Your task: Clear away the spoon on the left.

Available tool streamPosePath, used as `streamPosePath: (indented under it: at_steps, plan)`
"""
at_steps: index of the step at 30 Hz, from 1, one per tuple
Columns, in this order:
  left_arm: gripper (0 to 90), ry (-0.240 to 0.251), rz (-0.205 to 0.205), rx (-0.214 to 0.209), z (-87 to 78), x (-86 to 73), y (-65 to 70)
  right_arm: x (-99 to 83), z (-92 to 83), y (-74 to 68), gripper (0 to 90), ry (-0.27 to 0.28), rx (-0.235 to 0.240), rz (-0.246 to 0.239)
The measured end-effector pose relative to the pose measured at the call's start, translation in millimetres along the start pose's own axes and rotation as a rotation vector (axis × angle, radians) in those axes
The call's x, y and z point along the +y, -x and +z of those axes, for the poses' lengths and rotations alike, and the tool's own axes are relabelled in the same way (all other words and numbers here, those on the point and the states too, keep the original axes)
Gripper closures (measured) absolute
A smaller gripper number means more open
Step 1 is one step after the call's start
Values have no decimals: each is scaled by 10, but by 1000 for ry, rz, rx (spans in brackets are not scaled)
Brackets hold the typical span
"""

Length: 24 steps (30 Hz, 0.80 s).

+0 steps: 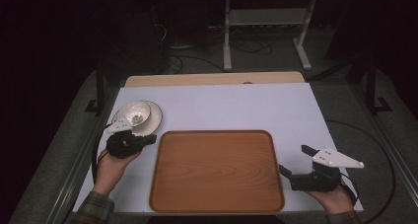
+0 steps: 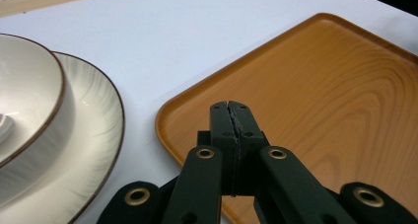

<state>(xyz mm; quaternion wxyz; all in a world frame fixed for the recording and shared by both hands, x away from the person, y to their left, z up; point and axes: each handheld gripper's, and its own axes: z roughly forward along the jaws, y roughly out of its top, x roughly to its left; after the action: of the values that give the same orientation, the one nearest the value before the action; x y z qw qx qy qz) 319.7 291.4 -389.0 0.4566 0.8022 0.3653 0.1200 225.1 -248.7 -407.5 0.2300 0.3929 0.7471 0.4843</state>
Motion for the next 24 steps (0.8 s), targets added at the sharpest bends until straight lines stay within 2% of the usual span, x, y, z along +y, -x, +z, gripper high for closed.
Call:
streamPosePath:
  at_steps: [8, 15, 24]
  plan:
    - [895, -4, 0, 17, -2, -15, -83, -22, -6, 28, 9, -1, 3, -2]
    - [895, 13, -12, 46, -124, -80, -136, 3, -14, 3, 9, 7, -2, -6]
    - [895, 39, -39, 77, -238, -114, -222, -11, 42, -8, 9, -15, 17, -18]
